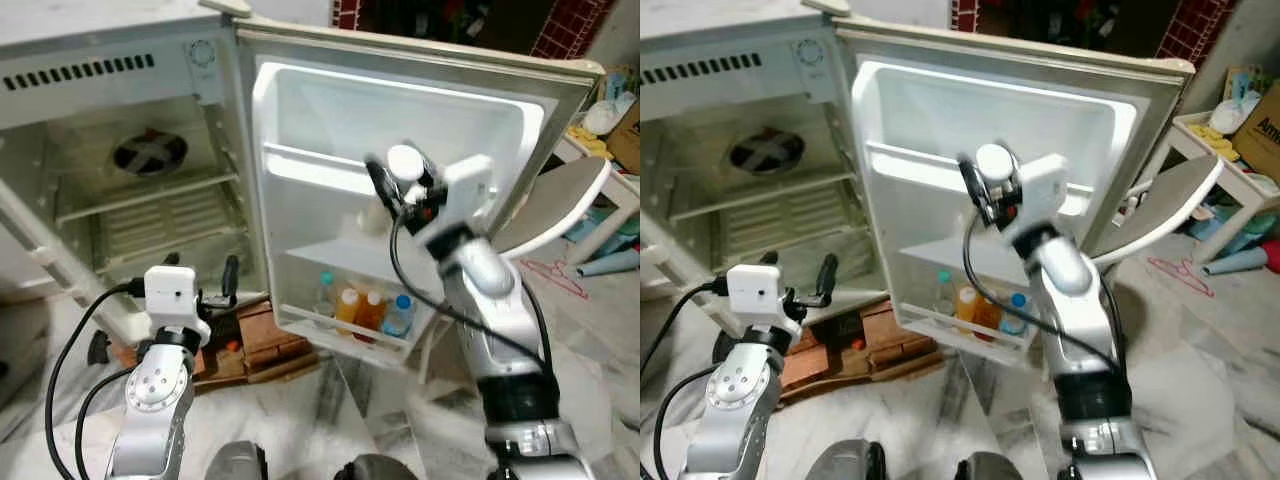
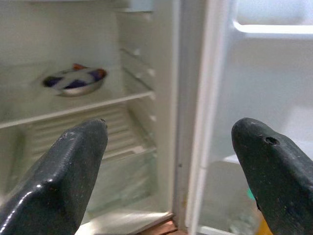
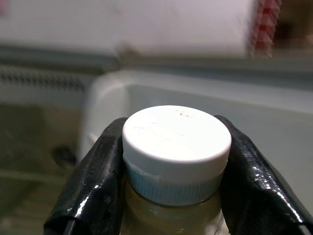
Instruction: Restocking fridge
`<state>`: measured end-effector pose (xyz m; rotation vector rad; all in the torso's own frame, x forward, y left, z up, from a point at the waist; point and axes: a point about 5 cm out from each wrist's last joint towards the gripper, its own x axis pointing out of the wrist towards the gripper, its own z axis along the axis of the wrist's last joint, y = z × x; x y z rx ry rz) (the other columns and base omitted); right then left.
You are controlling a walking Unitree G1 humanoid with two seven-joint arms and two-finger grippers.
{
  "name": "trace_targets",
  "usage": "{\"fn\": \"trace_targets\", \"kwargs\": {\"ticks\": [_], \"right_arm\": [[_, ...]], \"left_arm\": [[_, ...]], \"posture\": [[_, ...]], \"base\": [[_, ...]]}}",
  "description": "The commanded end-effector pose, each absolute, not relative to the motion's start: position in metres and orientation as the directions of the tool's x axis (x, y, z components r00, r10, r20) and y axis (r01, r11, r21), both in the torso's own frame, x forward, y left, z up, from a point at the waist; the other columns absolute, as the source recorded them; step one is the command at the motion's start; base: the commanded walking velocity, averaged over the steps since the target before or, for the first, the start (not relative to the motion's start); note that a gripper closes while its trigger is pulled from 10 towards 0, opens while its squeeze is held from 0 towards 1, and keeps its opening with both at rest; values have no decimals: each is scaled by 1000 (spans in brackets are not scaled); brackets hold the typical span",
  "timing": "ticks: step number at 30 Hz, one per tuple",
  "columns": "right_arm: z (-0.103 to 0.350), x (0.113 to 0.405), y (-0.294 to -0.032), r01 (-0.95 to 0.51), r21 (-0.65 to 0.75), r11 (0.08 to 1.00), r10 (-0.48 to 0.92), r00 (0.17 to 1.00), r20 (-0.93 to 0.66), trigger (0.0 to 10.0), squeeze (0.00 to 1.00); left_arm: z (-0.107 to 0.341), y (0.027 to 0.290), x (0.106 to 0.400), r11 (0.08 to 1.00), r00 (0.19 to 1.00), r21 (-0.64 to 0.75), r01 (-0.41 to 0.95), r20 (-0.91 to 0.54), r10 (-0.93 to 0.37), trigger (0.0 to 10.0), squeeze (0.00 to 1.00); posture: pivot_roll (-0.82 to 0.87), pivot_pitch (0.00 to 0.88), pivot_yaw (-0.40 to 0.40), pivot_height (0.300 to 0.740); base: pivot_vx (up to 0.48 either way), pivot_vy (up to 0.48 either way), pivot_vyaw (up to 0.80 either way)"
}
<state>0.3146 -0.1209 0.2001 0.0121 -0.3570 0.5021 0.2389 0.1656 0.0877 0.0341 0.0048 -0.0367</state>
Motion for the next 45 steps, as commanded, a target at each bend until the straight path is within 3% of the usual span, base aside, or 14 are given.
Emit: {"fn": "trace_targets", "kwargs": {"ticks": [1,7,10,17,22,30,45], "right_arm": [[208,315,-123,-491,-58,869,477,804,355,10000,0],[239,322,-119,-536,-72,841,510,742,435,10000,0],[254,332,-126,-436,-160,886,454,743,492,10000,0],[270,358,-138,-261,-165,951,309,791,528,10000,0],[256,370,-148,-114,-270,956,232,857,460,10000,0],[222,380,-197,135,-328,935,-15,938,345,10000,0],[191,380,-235,324,-246,914,-276,938,208,10000,0]], "left_arm": [[88,167,238,999,1000,45,29,-5,-28,10000,0],[87,166,238,999,1000,46,28,-5,-28,10000,0],[87,164,239,999,1000,45,31,-4,-31,10000,0],[88,163,239,998,999,46,33,0,-34,10000,0],[88,164,238,999,1000,49,24,2,-24,10000,0],[88,163,237,998,1000,50,26,-2,-26,10000,0],[87,162,238,998,999,53,34,-7,-34,10000,0]], "posture": [[71,51,-47,740],[70,51,-51,740],[67,47,-51,740],[85,48,-56,740],[95,50,-63,740],[89,53,-58,740],[92,53,-55,740]], "base": [[0,0,0],[0,0,0],[0,0,0],[0,0,0],[0,0,0],[0,0,0],[0,0,0]]}}
